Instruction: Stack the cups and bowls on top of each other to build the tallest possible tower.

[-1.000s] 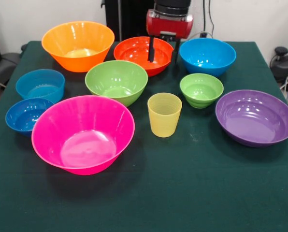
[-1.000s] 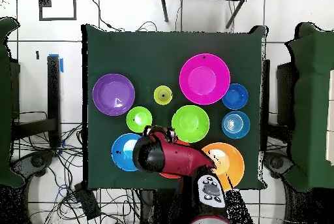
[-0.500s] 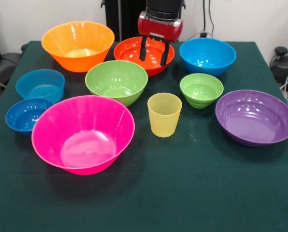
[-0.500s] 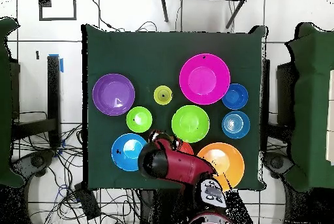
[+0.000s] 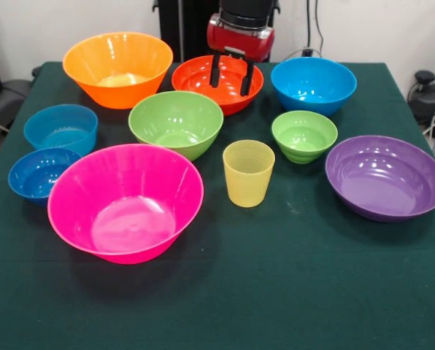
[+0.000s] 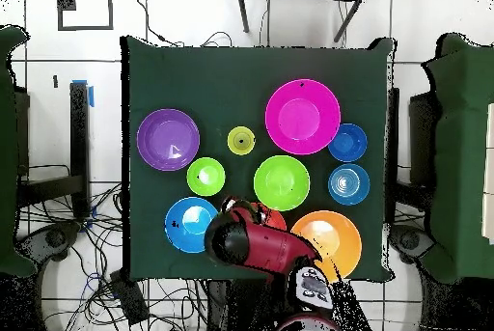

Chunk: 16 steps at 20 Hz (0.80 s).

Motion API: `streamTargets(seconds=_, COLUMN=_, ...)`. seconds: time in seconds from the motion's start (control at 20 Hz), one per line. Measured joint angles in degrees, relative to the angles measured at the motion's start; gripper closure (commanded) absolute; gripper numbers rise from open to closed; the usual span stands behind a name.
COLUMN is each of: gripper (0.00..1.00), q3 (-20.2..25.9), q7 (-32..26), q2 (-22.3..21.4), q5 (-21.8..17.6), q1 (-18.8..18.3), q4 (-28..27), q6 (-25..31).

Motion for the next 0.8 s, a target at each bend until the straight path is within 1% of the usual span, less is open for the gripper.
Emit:
streamTargets(seconds=0.3, gripper=0.0, q3=-1.6, q7=1.9, q2=1.5, q5=3.4, q1=2.6, q4=0.5, q6=0.0)
streamTargets(seconds=0.35, gripper=0.0, q3=-2.2, q7=3.0, q2=1.7, q5=4.8, q1=3.6, q4=0.9, q6=0.0)
streamTargets(seconds=0.55, gripper=0.0, q3=-2.7, q7=6.4, q2=2.3, q5=7.7, q1=4.9, q4=2.1, q6=0.0)
streamTargets(seconds=0.65, gripper=0.0, q3=-2.8, q7=7.1, q2=2.4, q5=8.2, q1=5.1, q4=2.3, q6=0.0)
streamTargets(seconds=0.8, gripper=0.0, q3=-2.8, q7=10.9, q2=3.2, q5=9.9, q1=5.9, q4=3.2, q6=0.0)
